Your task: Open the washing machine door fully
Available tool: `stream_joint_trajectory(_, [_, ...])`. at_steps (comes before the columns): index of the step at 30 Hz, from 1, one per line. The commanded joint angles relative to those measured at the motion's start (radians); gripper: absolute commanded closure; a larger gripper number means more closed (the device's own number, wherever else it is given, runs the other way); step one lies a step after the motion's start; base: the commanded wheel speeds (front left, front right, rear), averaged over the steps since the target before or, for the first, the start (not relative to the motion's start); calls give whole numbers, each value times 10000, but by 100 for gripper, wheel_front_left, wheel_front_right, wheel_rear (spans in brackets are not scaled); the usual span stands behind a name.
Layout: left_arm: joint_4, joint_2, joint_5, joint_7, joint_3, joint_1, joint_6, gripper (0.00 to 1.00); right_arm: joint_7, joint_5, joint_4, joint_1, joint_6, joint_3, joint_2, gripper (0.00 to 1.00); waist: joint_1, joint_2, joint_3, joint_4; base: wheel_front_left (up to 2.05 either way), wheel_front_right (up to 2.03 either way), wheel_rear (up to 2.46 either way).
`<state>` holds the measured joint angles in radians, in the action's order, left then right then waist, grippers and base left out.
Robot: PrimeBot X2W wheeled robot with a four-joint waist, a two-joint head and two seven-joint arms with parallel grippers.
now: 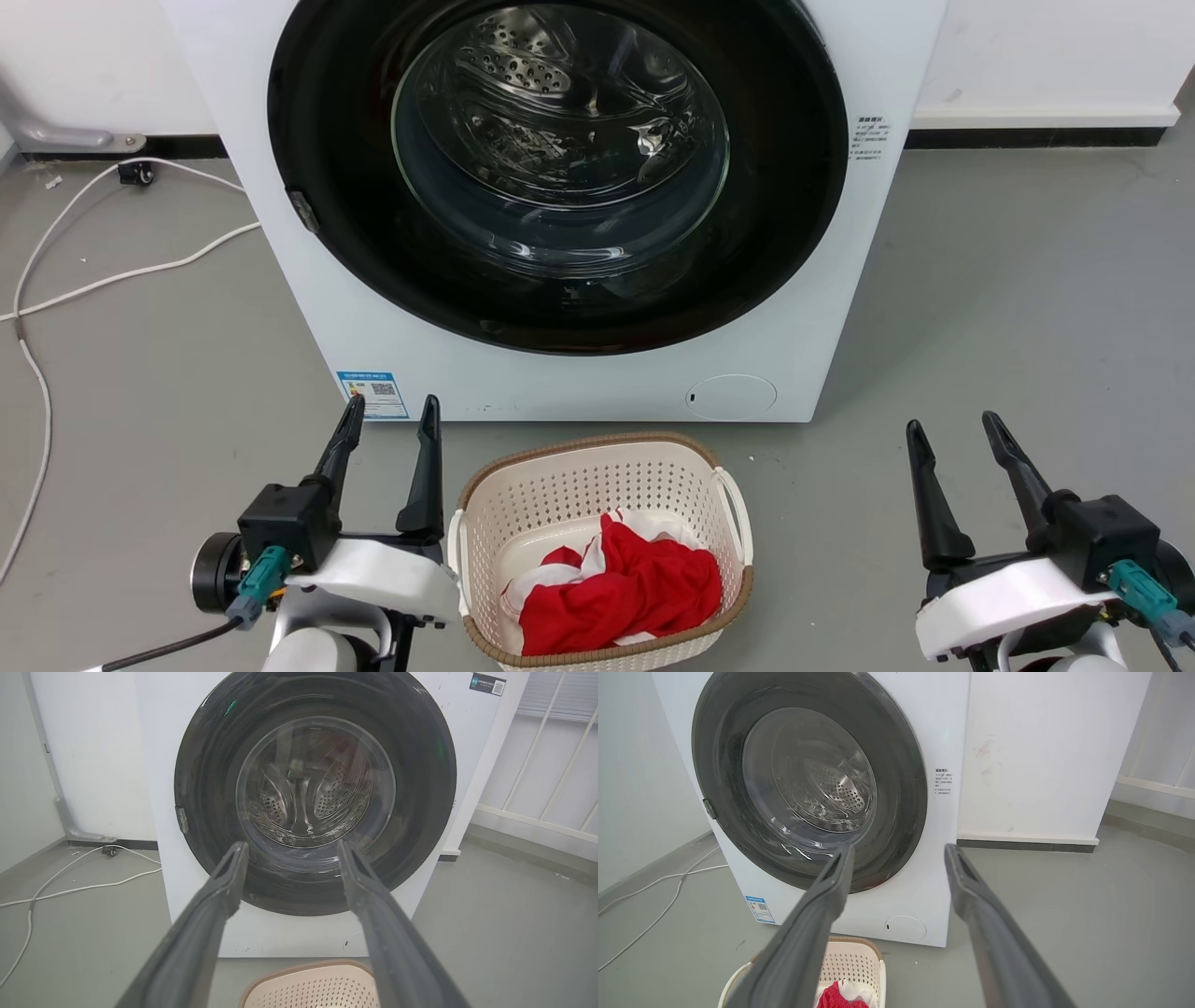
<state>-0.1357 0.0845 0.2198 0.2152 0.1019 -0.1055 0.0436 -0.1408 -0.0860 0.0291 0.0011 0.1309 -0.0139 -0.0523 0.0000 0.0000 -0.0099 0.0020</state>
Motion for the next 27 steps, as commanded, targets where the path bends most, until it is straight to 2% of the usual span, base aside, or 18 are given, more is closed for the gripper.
stream_joint_trajectory(1, [39,54,-241,95,48,-12,-47,0,-74,206,-121,53,-3,-20,24,0,0,0,6,0,0,0,0])
stream_joint_trajectory(11, [-51,80,-1035,279,142,-39,-158,0,-110,855,-158,109,-3,-53,29,0,0,0,-7,2,0,0,0])
stream_joint_trajectory(27, [-135,-26,-1669,525,107,56,-178,0,-272,1316,-144,173,-5,-59,34,0,0,0,-7,6,0,0,0])
